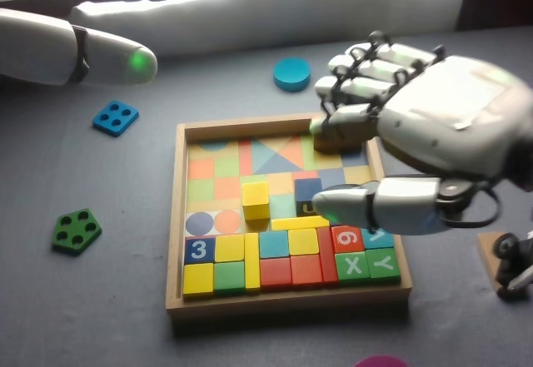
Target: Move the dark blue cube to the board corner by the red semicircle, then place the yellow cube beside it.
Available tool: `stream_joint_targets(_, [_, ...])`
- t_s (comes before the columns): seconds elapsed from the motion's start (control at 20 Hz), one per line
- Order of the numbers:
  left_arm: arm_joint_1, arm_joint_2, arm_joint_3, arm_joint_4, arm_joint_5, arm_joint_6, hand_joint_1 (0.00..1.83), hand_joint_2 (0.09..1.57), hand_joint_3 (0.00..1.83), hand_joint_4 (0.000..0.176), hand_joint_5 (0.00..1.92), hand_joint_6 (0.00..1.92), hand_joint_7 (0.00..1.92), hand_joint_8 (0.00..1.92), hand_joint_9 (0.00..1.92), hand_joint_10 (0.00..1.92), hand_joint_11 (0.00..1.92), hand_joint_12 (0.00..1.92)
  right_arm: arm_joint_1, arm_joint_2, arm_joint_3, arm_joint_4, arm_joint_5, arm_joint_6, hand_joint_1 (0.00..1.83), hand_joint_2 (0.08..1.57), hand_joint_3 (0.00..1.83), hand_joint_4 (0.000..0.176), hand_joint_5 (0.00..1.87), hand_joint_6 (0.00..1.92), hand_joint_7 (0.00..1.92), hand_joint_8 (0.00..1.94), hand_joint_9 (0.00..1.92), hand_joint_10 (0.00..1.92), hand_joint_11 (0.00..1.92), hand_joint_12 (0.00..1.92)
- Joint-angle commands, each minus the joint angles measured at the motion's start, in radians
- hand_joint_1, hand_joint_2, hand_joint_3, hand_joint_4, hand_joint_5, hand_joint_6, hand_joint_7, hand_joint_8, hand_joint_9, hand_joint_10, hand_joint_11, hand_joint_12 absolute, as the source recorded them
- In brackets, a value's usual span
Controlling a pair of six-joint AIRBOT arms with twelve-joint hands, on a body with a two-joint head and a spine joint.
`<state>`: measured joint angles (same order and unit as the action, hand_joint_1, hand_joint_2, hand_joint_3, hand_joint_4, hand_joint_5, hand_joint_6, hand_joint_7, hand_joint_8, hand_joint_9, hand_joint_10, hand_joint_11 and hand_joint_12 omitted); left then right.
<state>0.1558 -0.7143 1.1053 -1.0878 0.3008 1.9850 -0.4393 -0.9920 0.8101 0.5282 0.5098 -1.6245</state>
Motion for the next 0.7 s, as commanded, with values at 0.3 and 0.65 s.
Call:
stream_joint_targets(0.3, [-0.011, -0.001, 0.005, -0.032, -0.049, -0.003, 0.00, 1.20, 0.00, 0.065, 0.05, 0.01, 0.05, 0.00, 0.06, 0.00, 0.00, 0.32, -0.008, -0.117, 0.085, 0.070, 0.133, -0.070, 0.00, 1.14, 0.00, 0.000, 0.89, 0.09, 0.23, 0.01, 0.01, 0.00, 0.00, 0.00])
stream_joint_targets(0.65, [-0.011, -0.001, 0.006, -0.032, -0.049, -0.003, 0.00, 1.21, 0.00, 0.057, 0.05, 0.00, 0.05, 0.00, 0.05, 0.00, 0.00, 0.27, -0.017, -0.206, 0.156, 0.132, 0.143, -0.104, 0.00, 1.14, 0.00, 0.000, 0.89, 0.03, 0.25, 0.01, 0.00, 0.00, 0.00, 0.00])
